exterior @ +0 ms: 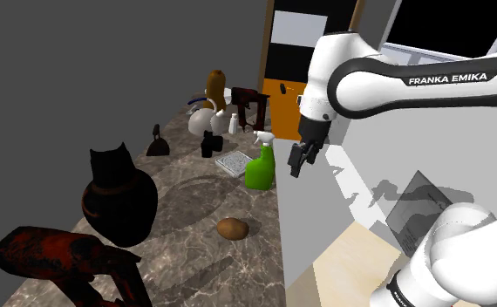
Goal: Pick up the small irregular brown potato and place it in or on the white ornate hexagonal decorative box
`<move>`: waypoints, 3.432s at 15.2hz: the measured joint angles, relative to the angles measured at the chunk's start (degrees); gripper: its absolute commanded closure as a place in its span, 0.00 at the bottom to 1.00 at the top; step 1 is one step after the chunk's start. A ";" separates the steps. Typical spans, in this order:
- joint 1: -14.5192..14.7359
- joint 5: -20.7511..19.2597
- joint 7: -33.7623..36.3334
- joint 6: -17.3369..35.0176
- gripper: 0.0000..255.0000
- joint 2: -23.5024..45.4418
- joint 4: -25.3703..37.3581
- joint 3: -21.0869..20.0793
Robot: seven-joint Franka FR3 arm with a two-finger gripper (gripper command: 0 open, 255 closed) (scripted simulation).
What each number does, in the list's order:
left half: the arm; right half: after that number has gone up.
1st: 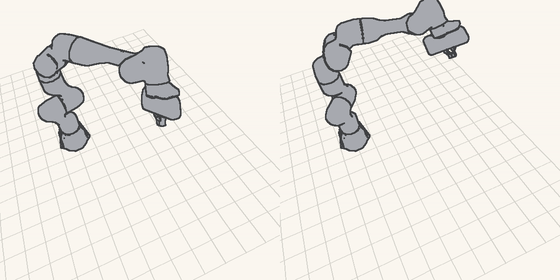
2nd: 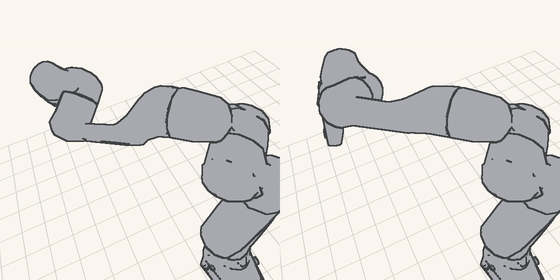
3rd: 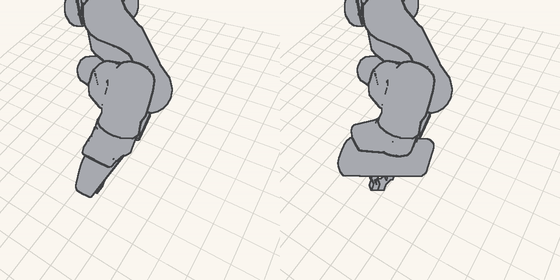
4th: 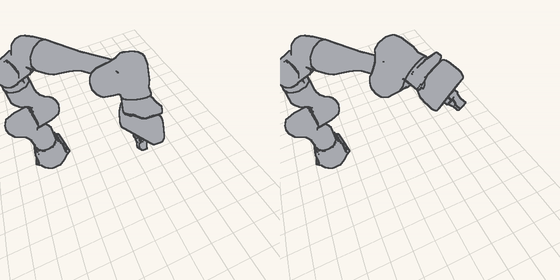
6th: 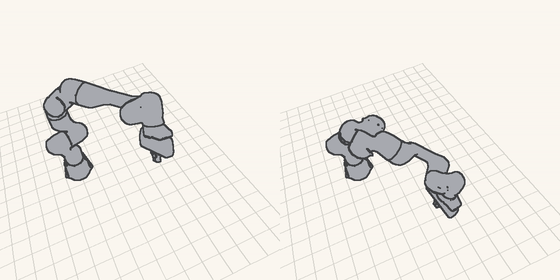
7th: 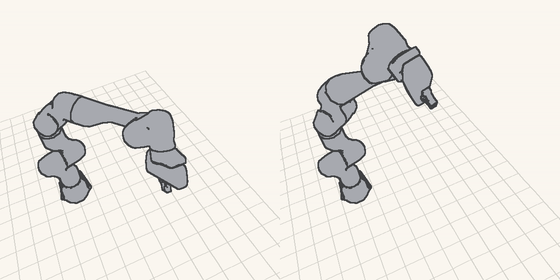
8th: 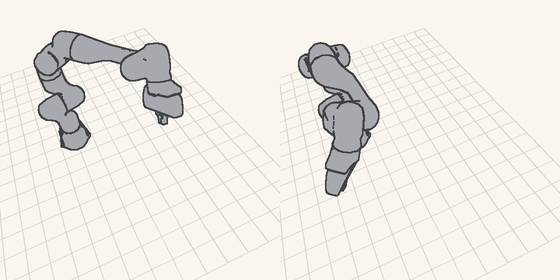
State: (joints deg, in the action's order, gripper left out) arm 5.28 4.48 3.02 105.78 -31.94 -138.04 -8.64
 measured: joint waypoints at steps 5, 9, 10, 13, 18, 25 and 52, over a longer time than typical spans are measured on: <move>1.93 1.30 1.72 5.07 0.00 8.22 2.01 -3.36; 3.18 1.35 3.38 9.33 0.00 16.58 5.26 -6.11; 3.49 1.33 3.62 10.44 0.00 18.26 5.56 -6.66; 4.68 0.76 5.53 12.49 0.00 24.40 8.94 -8.77; 6.61 -1.19 7.96 15.54 0.00 34.14 14.30 -11.17; 7.43 -2.46 9.16 19.73 0.00 38.47 14.01 -11.67; 7.37 -1.75 8.94 16.76 1.00 36.53 15.19 -11.82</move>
State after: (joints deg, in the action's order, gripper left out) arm 12.65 2.74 11.96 122.54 4.58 -122.84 -20.47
